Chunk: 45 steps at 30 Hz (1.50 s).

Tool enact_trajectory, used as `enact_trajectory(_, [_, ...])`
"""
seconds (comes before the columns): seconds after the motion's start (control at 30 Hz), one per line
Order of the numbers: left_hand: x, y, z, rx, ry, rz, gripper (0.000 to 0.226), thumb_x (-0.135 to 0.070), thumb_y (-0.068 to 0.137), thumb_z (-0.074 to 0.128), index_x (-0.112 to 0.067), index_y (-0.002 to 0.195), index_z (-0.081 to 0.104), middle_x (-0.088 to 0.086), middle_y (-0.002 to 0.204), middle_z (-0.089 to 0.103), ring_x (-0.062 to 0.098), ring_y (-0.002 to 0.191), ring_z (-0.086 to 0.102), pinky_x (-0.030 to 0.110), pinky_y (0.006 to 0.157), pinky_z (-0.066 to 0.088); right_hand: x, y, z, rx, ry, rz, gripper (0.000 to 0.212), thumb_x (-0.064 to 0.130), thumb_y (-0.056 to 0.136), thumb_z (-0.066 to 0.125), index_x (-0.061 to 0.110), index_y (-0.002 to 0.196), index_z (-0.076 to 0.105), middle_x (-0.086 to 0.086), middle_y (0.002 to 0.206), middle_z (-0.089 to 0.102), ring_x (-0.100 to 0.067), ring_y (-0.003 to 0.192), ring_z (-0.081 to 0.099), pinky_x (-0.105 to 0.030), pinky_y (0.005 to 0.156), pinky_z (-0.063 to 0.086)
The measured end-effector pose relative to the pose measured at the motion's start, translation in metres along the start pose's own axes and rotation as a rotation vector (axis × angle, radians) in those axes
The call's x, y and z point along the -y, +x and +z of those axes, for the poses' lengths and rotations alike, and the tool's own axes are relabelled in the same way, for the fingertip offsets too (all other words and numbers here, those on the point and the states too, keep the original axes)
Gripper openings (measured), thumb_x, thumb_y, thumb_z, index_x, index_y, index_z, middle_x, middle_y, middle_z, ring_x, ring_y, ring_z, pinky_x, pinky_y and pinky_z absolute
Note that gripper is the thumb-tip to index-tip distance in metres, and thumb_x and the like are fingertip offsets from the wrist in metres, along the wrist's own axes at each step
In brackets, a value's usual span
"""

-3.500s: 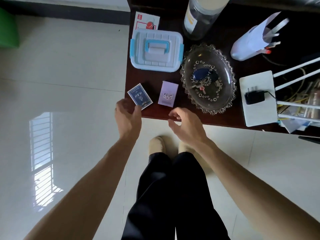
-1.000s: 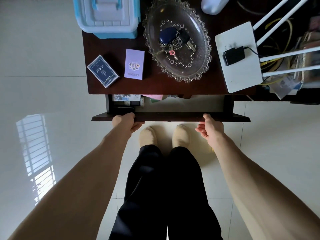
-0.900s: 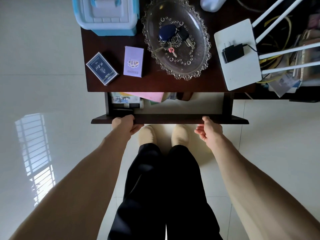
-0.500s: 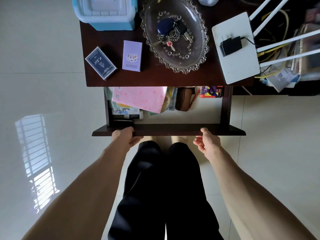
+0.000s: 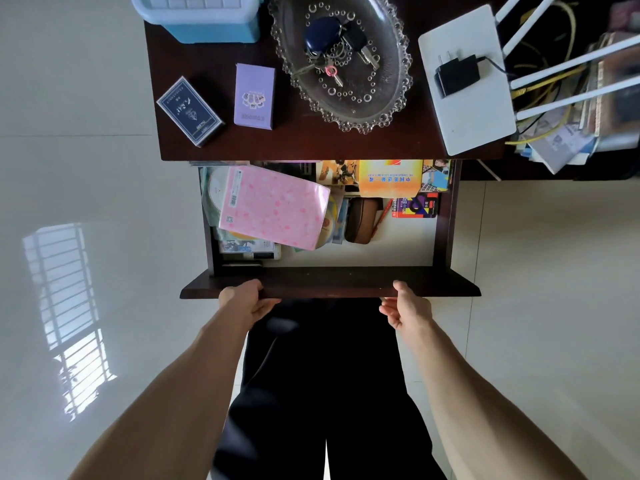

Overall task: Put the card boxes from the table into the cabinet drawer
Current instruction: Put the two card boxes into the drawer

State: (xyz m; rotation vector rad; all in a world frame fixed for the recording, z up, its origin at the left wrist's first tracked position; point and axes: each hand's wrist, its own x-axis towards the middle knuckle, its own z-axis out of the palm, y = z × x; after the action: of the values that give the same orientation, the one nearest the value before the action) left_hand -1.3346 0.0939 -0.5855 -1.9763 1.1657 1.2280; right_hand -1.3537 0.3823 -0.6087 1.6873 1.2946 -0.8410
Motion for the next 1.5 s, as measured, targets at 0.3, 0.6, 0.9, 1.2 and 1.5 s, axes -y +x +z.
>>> enact_trajectory(0.3, [-0.001,-0.007,-0.013,0.061,0.117,-0.078,0.014,-0.008,0.091,0.062,0.003,0.093,0.055,0.027,0.08,0.071,0.024,0.043,0.069,0.024,0.035,0.051,0.001,-0.02,-0.005,0.034,-0.281,-0.079,0.041,0.044,0.1,0.056,0.007,0.091,0.072,-0.007,0.074,0.07,-0.016,0.058,0.065,-0.022,0.045,0.043])
enact_trajectory(0.6, [-0.092,-0.044,-0.028,-0.077,0.652,0.429,0.025,-0.025,0.079,0.062,-0.007,0.096,0.063,0.016,0.089,0.07,0.034,0.083,0.067,0.039,0.071,0.056,0.069,-0.115,0.045,0.143,-0.694,-0.832,0.029,0.037,0.095,0.063,0.011,0.105,0.07,0.001,0.091,0.073,-0.014,0.078,0.07,-0.029,0.071,0.058])
enact_trajectory(0.9, [-0.203,-0.062,0.003,-0.276,0.598,0.804,0.073,-0.025,0.078,0.071,-0.018,0.138,0.03,0.013,0.124,0.046,0.038,0.106,0.057,0.039,0.075,0.039,0.17,-0.206,0.154,-0.09,-1.076,-1.627,0.041,0.031,0.085,0.068,0.02,0.124,0.059,-0.003,0.113,0.059,-0.022,0.103,0.059,-0.035,0.078,0.048])
enact_trajectory(1.2, [-0.256,-0.029,0.015,-0.241,0.505,0.614,0.095,-0.048,0.072,0.069,-0.033,0.147,0.012,0.022,0.127,0.041,0.041,0.099,0.054,0.05,0.086,0.057,0.21,-0.222,0.218,-0.398,-1.473,-1.699,0.068,0.016,0.083,0.069,0.031,0.144,0.041,-0.009,0.158,0.033,-0.027,0.141,0.036,-0.044,0.108,0.033])
enact_trajectory(1.5, [-0.258,-0.019,0.021,-0.264,0.529,0.701,0.082,-0.045,0.071,0.071,-0.031,0.138,0.025,0.015,0.121,0.048,0.031,0.085,0.049,0.039,0.071,0.045,0.214,-0.218,0.219,-0.402,-1.397,-1.746,0.057,0.012,0.08,0.072,0.028,0.131,0.053,-0.005,0.136,0.051,-0.027,0.126,0.047,-0.04,0.099,0.039])
